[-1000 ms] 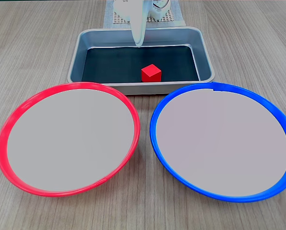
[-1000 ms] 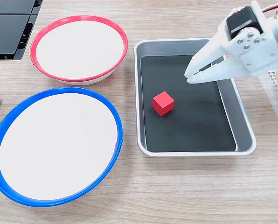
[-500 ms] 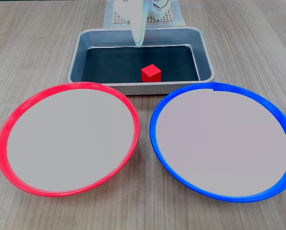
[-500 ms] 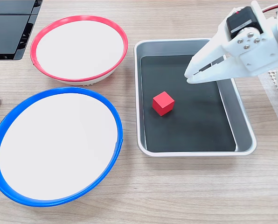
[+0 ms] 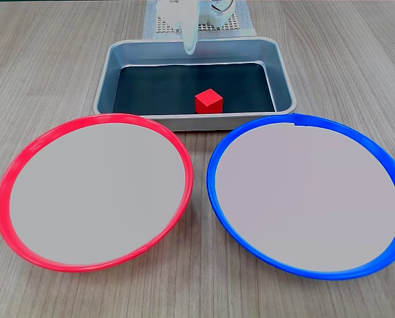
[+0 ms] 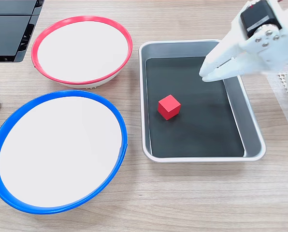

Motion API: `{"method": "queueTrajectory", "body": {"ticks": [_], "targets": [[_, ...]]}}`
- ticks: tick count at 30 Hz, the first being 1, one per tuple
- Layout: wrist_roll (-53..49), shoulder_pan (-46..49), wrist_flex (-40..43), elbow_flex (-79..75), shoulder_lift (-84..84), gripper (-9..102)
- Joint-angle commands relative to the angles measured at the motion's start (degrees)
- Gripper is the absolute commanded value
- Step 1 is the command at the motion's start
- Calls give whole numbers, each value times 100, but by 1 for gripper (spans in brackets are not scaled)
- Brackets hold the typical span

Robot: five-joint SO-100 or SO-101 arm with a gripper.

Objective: Move a red block from tray to red dish

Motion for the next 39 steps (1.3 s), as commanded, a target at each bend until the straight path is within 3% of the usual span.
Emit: {"method": "queueTrajectory", "body": {"ticks": [1, 6, 14, 28, 39], "targets": [[-387, 70, 457, -1661, -1600, 0], [-589, -105, 1266, -4351, -4878, 0], [-1538, -325, 193, -4966, -7295, 6], [-2373, -773, 202, -4764, -7752, 19], [-3103, -633, -62, -4597, -8130, 16]]}}
